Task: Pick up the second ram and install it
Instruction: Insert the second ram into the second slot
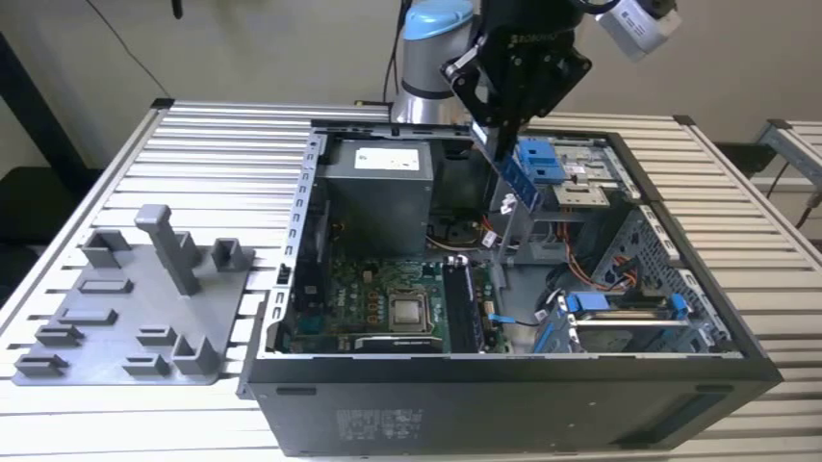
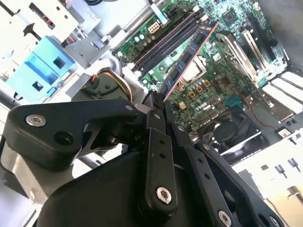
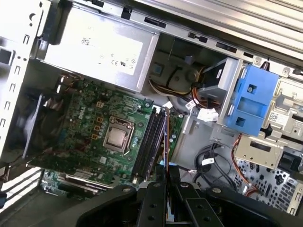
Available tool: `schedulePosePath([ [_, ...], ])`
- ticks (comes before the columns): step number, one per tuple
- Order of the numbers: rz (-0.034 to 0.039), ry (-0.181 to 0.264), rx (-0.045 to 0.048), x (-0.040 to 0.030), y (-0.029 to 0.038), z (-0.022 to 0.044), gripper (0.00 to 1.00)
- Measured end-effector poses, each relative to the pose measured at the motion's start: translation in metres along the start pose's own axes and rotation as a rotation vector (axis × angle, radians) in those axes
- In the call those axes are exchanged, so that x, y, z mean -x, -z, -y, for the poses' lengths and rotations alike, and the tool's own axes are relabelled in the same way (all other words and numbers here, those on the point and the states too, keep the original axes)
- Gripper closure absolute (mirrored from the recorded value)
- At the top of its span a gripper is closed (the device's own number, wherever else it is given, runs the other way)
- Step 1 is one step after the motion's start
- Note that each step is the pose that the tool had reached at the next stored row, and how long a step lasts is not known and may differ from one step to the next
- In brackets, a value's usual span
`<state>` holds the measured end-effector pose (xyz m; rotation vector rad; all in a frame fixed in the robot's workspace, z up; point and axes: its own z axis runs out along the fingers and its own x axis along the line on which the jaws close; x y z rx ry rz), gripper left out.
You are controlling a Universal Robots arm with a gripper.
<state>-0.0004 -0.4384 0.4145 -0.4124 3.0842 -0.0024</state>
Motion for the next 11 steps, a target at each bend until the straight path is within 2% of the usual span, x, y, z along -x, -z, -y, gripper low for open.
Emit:
schedulePosePath([
  [11, -0.0007, -0.115, -0.0034, 0.0, -0.0011, 0.0, 0.86],
])
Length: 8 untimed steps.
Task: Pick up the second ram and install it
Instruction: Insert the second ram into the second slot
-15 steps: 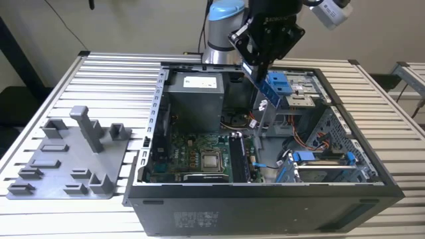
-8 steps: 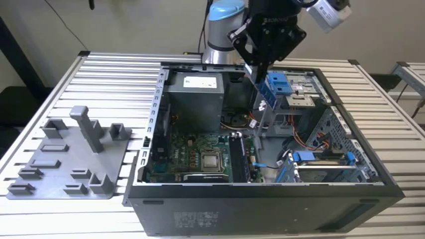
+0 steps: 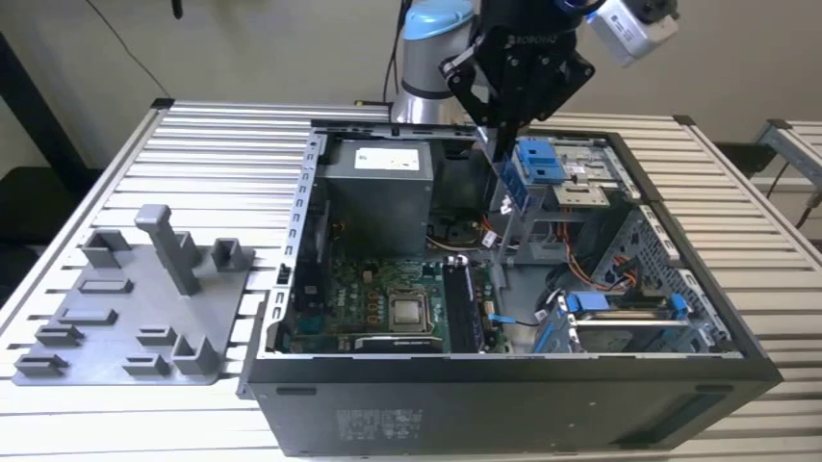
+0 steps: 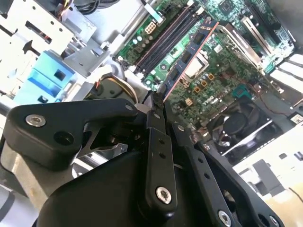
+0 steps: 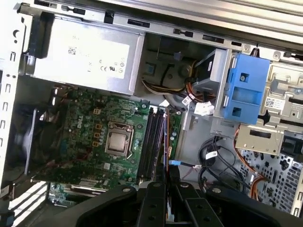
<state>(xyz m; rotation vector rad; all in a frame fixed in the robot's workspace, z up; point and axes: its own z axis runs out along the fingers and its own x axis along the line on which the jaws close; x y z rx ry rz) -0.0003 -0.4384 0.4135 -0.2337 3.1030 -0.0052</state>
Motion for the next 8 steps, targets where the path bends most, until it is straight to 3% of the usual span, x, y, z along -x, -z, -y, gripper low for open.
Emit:
schedulePosePath([
  [8, -0.0004, -0.081, -0.0023, 0.0, -0.0006, 0.0, 0.86],
])
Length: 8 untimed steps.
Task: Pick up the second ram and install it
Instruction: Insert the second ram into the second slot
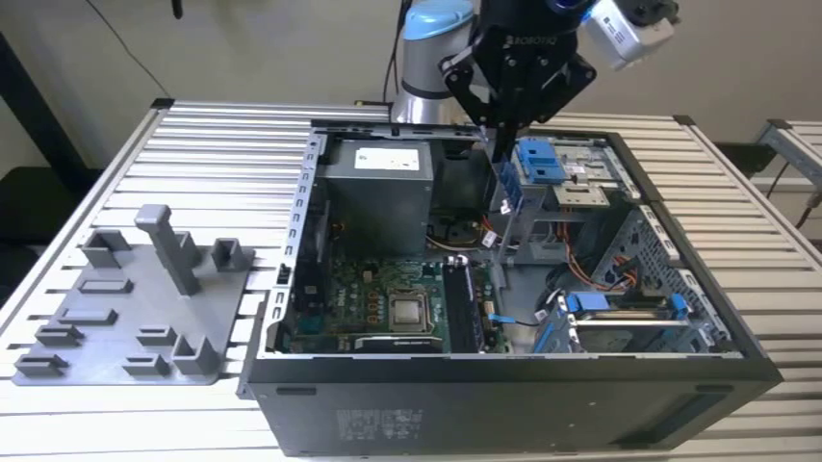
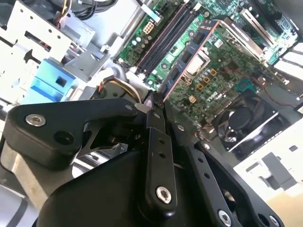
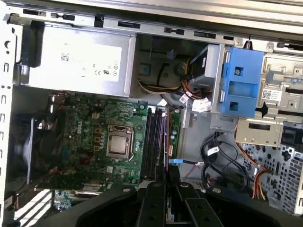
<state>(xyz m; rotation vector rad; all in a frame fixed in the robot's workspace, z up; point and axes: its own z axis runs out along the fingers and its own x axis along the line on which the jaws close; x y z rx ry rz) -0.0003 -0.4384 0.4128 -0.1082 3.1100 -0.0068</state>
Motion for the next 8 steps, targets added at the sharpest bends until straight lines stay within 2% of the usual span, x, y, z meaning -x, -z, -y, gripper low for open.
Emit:
schedulePosePath([
  [8, -0.0006, -0.091, -0.0028, 0.0, -0.0006, 0.0, 0.86],
])
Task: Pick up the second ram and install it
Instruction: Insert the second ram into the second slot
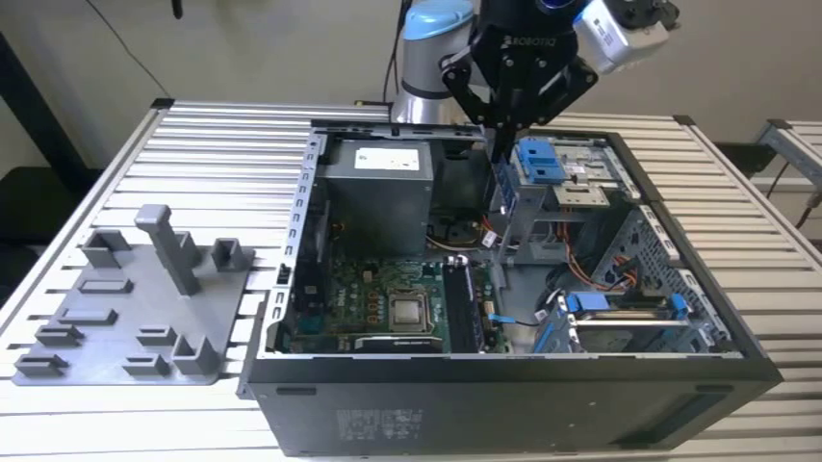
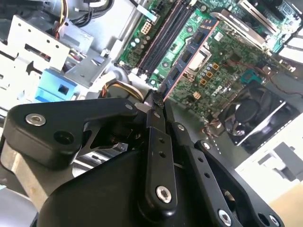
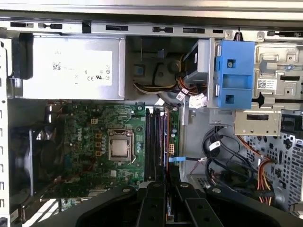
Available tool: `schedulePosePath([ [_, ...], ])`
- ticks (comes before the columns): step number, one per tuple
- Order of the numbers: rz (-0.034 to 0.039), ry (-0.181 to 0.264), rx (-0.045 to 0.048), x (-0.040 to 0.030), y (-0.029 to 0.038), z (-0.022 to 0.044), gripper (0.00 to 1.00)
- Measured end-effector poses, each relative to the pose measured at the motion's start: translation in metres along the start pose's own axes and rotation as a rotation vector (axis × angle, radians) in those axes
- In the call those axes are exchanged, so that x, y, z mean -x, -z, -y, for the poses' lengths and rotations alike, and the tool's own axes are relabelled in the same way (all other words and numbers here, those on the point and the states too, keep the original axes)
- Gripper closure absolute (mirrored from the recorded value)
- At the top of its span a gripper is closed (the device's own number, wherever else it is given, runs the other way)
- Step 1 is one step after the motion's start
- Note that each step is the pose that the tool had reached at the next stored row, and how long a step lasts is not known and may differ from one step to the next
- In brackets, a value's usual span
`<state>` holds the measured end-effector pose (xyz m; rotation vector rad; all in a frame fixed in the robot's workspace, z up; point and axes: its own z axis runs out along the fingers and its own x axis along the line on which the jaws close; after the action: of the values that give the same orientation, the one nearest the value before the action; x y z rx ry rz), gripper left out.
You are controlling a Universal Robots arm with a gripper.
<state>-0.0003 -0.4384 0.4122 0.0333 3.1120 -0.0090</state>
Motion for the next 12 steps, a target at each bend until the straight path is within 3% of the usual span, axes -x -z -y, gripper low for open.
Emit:
schedulePosePath([
  [3, -0.0022, -0.019, -0.0006, -0.0001, -0.0001, 0.0, 0.86],
  [6, -0.009, -0.031, -0.0012, 0.0, -0.0001, 0.0, 0.86],
  [12, -0.0112, -0.095, -0.0031, 0.0008, -0.0008, 0.0, 0.86],
])
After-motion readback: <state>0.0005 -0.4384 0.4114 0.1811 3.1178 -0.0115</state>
